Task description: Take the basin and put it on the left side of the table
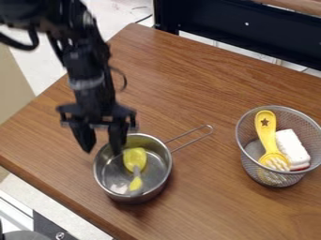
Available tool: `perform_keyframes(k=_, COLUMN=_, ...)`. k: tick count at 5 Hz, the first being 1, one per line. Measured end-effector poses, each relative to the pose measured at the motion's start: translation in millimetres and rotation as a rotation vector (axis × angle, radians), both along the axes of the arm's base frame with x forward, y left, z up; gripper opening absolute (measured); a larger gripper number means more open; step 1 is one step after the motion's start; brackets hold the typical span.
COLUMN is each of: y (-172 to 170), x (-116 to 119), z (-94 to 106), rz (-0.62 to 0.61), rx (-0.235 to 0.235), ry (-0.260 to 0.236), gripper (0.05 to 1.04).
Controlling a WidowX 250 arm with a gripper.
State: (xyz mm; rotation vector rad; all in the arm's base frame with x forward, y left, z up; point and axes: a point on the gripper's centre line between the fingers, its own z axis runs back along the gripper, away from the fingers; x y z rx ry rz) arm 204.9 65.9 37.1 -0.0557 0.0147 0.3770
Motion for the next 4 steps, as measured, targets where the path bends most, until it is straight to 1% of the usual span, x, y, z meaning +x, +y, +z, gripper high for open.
perform_keyframes(k=1, y=-0.1, x=9.3, z=25.2, rz=0.065, rx=0.009, ry=-0.026, gripper=0.990)
perform_keyframes(k=2, y=-2.8, x=22.2, z=47.3, rz=0.106, rx=0.029, ry=-0.050, gripper=0.997)
perform_keyframes(k=3, y=-20.1, x=50.8, z=54.7, rz=0.177, rx=0.035, ry=-0.081, gripper=0.997)
perform_keyframes(k=4, y=-38.8, x=73.2, z=44.6, rz=0.177, rx=0.059, ry=-0.090, gripper=0.997)
